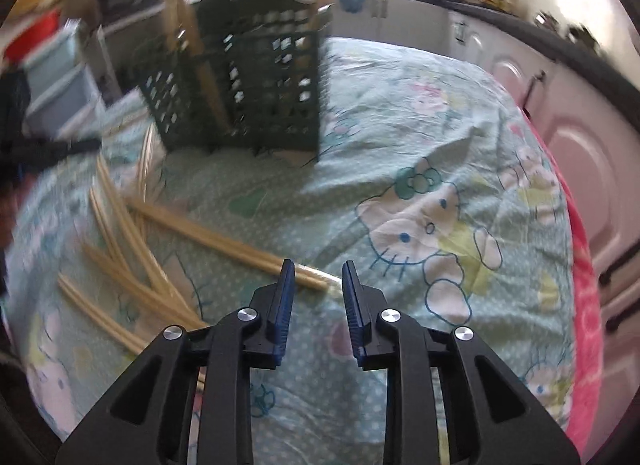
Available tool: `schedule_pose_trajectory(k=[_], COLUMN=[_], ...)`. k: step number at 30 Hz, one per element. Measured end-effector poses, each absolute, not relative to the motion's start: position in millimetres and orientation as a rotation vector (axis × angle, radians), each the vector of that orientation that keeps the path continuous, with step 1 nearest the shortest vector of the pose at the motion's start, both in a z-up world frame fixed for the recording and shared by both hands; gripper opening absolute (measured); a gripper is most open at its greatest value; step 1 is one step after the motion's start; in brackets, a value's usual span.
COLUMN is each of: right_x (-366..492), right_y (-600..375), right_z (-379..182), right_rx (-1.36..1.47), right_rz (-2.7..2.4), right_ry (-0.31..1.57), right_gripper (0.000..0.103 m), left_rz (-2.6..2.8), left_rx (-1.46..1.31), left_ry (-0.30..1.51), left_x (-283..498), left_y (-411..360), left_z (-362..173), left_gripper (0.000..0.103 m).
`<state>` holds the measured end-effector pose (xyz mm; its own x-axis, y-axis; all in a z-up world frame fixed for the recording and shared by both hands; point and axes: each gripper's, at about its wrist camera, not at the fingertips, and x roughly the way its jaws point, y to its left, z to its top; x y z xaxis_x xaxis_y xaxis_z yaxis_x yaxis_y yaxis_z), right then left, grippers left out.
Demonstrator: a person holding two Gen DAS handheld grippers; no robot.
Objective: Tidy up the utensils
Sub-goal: 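Close the left tool on a chopstick while the right tool closes on another chopstick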
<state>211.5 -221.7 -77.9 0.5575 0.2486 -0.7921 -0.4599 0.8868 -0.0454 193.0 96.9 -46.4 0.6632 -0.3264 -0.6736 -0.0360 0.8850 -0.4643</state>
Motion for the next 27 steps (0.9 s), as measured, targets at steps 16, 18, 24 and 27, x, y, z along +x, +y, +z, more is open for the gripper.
schedule_pose_trajectory(k=[16, 18, 24, 27], right_x=[215, 219, 232, 235], right_y=[-158, -148, -119, -101], right_z=[-87, -88, -84, -85], right_rx=[-0.507, -0.536, -0.569, -0.610], right_rz=[0.568, 0.599, 0.685, 0.726], right_ry=[0.871, 0.872, 0.881, 0.882], right_gripper=[0.040, 0.040, 0.040, 0.040], left_rz=[-0.155, -0.153, -0.148, -0.151], left_rx=[-0.505, -0.507, -0.500, -0.497], left_ry=[0.743, 0.731, 0.697, 0.684], left_x=[184, 184, 184, 184], left_y=[120, 123, 130, 131], left_z=[-12, -6, 9, 16], left_gripper=[0.000, 0.000, 0.000, 0.000])
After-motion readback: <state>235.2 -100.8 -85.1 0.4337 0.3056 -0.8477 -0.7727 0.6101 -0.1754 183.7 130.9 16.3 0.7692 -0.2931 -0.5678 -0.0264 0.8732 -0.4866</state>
